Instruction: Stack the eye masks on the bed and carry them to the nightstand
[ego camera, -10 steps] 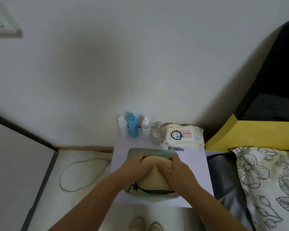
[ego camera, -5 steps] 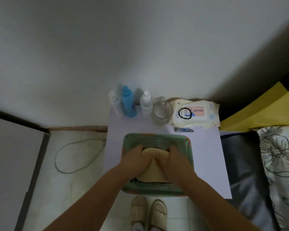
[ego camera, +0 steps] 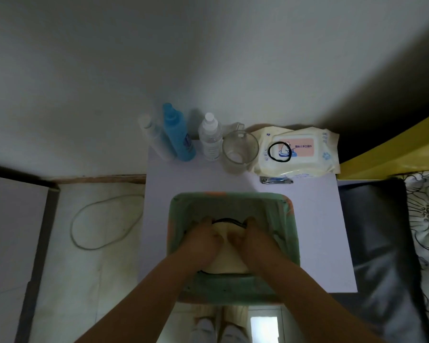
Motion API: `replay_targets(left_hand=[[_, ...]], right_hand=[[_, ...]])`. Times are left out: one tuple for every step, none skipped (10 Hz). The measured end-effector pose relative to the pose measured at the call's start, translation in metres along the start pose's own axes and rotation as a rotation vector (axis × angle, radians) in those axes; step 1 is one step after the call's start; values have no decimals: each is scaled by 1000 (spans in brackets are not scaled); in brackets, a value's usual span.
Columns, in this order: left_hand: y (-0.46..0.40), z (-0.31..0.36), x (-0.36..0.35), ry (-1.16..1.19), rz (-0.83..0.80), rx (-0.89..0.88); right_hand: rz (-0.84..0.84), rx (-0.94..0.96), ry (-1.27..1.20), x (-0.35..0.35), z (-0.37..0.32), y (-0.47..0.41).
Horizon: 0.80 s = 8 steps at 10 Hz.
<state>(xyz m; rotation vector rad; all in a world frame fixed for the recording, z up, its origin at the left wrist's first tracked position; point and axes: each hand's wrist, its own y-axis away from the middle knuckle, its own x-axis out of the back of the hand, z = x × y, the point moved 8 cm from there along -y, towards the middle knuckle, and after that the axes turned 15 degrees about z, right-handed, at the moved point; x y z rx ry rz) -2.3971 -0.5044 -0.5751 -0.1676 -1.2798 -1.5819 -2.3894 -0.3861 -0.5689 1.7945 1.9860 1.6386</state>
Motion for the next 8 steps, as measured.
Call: replay_targets(left_hand=[[-3, -5, -4, -50, -15, 7], [-6, -9, -5, -77, -17, 18], [-7, -10, -7, -59, -31, 40], [-6, -9, -7, -39, -32, 51], [-2, -7, -4, -24, -23, 65], [3, -4, 1, -12, -3, 57], [11, 4, 14, -5, 50, 44], [22, 12, 27, 22, 113, 16]], right_hand=[[-28, -3, 33, -5, 3, -3], [-32, -1, 65, -9, 7, -7], [-18, -16, 85, -11, 10, -9], [7, -27, 98, -11, 12, -10], [27, -13, 122, -10, 10, -7], [83, 20, 141, -5, 6, -3], [133, 36, 171, 5, 1, 4], [199, 101, 191, 17, -6, 14]])
